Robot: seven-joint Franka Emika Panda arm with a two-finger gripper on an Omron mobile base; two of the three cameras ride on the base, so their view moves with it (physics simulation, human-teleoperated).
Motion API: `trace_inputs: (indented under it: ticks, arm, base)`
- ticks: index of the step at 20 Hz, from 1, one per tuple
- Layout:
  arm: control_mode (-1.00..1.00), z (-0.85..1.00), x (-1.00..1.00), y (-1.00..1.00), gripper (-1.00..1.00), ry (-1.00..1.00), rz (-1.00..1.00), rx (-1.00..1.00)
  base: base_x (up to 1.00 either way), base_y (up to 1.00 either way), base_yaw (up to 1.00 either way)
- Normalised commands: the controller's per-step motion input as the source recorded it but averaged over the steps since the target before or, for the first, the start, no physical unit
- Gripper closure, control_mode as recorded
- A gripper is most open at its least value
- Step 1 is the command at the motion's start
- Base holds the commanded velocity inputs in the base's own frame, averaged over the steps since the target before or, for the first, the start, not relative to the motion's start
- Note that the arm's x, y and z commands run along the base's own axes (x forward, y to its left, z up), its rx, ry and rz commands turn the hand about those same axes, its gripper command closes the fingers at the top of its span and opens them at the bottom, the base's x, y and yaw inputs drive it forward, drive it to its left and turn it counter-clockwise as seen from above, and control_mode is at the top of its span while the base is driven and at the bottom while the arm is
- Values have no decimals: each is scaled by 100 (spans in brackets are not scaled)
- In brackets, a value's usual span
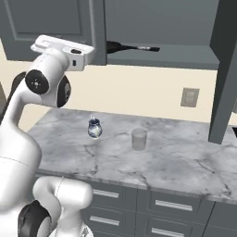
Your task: Pick the pan from the cabinet and place it on the stove. Then turn on the stove burner for the pan.
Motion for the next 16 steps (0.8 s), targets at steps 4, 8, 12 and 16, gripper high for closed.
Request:
trace_inputs:
  ticks: [4, 8, 12, 16]
  arm:
    - [-100, -8, 29, -5, -100, -4, 1, -2]
    - [-100, -6, 26, -2, -100, -4, 0, -4]
    - [-100, -6, 25, -1, -100, -3, 0, -3]
    - [-100, -5, 35, 0, -100, -1, 0, -2]
  base:
    - [0, 0, 0]
    - [0, 0, 0]
    - [0, 0, 0]
    - [0, 0, 0]
